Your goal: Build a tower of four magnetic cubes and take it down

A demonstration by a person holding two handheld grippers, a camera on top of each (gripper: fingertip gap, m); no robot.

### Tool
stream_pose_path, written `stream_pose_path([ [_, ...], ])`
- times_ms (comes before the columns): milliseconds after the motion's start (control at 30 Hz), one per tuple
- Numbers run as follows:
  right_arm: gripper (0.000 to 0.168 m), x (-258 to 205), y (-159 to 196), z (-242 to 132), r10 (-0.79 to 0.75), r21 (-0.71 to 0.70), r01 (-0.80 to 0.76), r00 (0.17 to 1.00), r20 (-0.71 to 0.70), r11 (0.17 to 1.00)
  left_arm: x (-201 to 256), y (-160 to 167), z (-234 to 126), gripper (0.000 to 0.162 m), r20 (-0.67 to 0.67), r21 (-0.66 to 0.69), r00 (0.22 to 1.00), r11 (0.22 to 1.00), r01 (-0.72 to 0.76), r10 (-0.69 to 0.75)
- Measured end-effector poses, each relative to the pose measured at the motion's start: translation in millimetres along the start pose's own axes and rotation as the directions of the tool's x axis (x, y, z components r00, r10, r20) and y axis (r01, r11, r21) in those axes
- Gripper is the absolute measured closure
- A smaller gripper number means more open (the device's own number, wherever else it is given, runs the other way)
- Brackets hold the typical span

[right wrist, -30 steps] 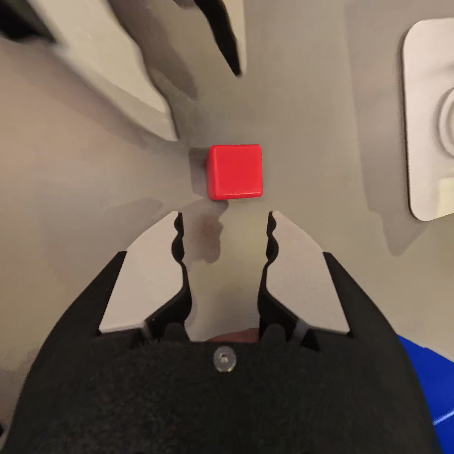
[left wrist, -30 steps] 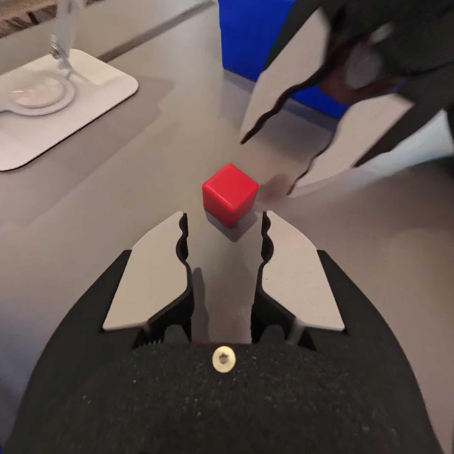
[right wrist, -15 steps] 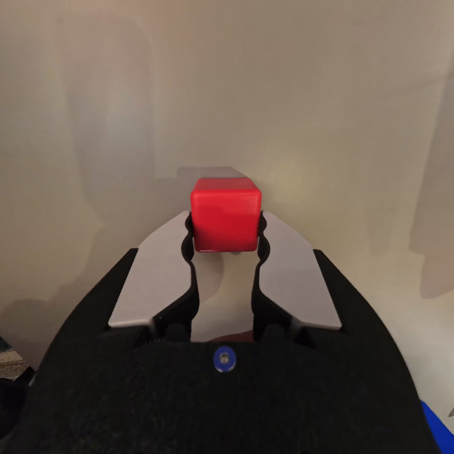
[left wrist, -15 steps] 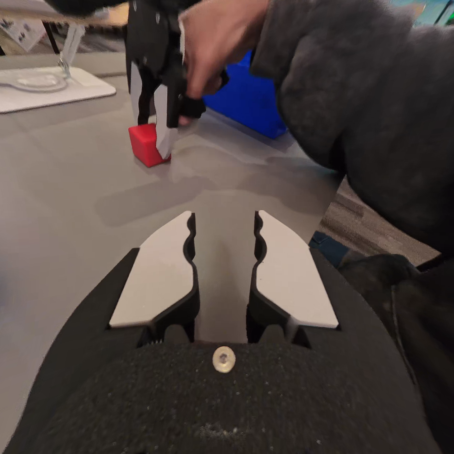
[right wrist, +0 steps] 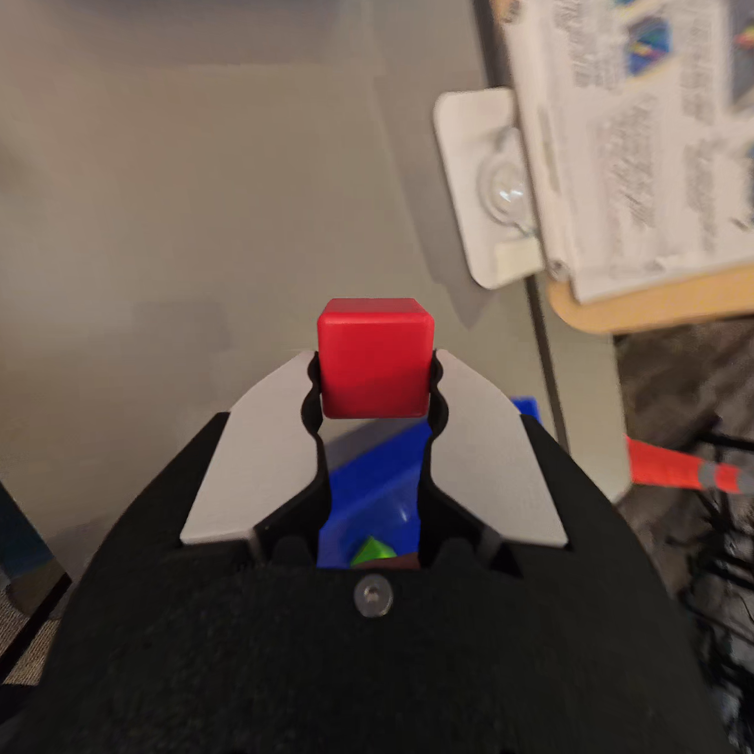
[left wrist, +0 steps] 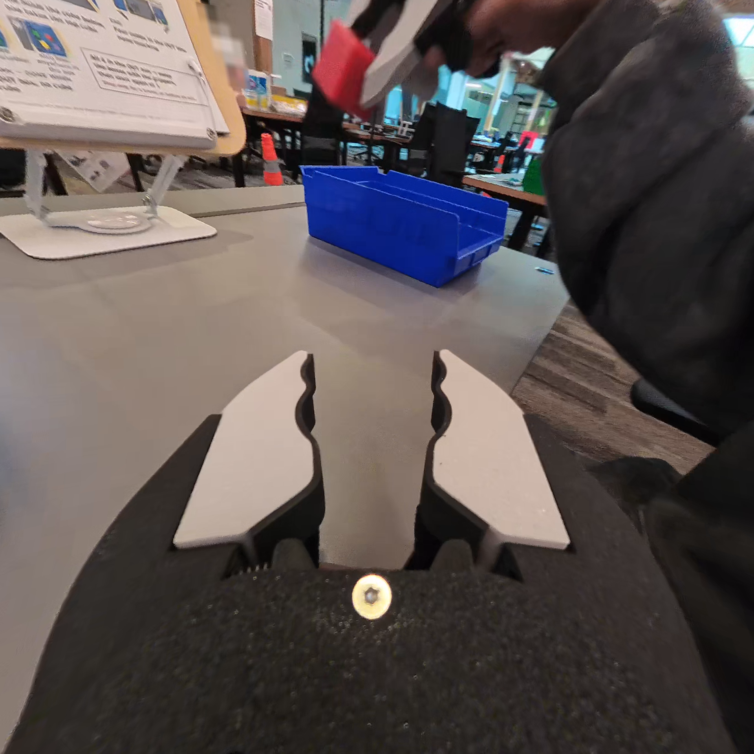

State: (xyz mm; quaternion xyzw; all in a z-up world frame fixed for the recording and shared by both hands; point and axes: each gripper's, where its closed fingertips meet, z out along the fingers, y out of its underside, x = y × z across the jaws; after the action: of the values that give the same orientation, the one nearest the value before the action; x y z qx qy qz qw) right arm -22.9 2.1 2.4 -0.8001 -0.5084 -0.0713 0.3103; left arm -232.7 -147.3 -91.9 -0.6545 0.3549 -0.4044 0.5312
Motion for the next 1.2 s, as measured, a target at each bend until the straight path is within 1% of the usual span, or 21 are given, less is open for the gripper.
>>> stream_pose_path([
  [100, 0.119, 36.7, 48.3, -45.8, 0.098, -0.035, -0.103, 0.989, -0.108, 0.994, -4.6, -5.5, -2.1, 0.107, 0.053, 0.008, 0.997, 0.998, -0.056, 0.055],
  [167, 0.118, 53.4, 85.1, -60.2, 0.183, -0.059, -0.192, 0.974, -0.134, 0.98, -5.3, -6.8, -1.4, 0.107, 0.066, 0.002, 0.995, 0.997, -0.076, 0.075],
  [200, 0.118, 60.5, 103.8, -61.8, 0.22, -0.075, -0.233, 0.964, -0.149, 0.97, -4.2, -6.2, 0.0, 0.107, 0.059, -0.004, 0.996, 0.997, -0.073, 0.073],
  [233, 0.118, 65.0, 121.0, -59.0, 0.253, -0.089, -0.268, 0.955, -0.154, 0.959, -3.0, -5.3, 2.0, 0.107, 0.051, -0.009, 0.997, 0.998, -0.065, 0.065],
  [300, 0.118, 67.8, 149.3, -41.9, 0.316, -0.106, -0.33, 0.94, -0.131, 0.938, -0.2, -2.9, 6.3, 0.107, 0.032, -0.015, 0.998, 0.999, -0.051, 0.052],
  [367, 0.118, 65.0, 173.8, -15.2, 0.378, -0.133, -0.387, 0.922, -0.088, 0.912, 1.5, 0.8, 10.4, 0.107, 0.021, -0.029, 0.999, 0.998, -0.049, 0.049],
  [467, 0.118, 54.6, 201.1, 24.6, 0.424, -0.197, -0.423, 0.905, -0.037, 0.884, 3.3, 5.9, 14.4, 0.107, 0.016, -0.055, 0.998, 0.997, -0.061, 0.062],
  [633, 0.118, 30.9, 222.6, 72.1, 0.473, -0.283, -0.438, 0.878, 0.066, 0.853, 3.4, 13.4, 16.3, 0.107, 0.017, -0.08, 0.998, 0.995, -0.065, 0.066],
  [800, 0.118, 20.3, 237.0, 99.2, 0.481, -0.343, -0.426, 0.872, 0.09, 0.837, 1.6, 17.0, 14.1, 0.108, 0.027, -0.09, 0.997, 0.994, -0.065, 0.067],
  [1033, 0.118, 11.3, 238.4, 106.4, 0.504, -0.36, -0.435, 0.855, 0.123, 0.825, -0.8, 18.3, 12.5, 0.107, 0.037, -0.095, 0.997, 0.994, -0.058, 0.062],
  [1067, 0.116, 11.4, 238.5, 106.2, 0.497, -0.36, -0.428, 0.859, 0.121, 0.829, -0.9, 18.7, 12.8, 0.107, 0.038, -0.097, 0.998, 0.994, -0.056, 0.06],
  [1100, 0.106, 12.3, 238.3, 105.9, 0.489, -0.355, -0.425, 0.865, 0.114, 0.833, -0.9, 18.9, 12.8, 0.107, 0.036, -0.098, 0.998, 0.994, -0.055, 0.059],
  [1200, 0.1, 16.4, 229.2, 98.7, 0.491, -0.293, -0.446, 0.865, 0.102, 0.846, -1.5, 18.4, 12.7, 0.107, 0.044, -0.097, 0.997, 0.994, -0.059, 0.063],
])
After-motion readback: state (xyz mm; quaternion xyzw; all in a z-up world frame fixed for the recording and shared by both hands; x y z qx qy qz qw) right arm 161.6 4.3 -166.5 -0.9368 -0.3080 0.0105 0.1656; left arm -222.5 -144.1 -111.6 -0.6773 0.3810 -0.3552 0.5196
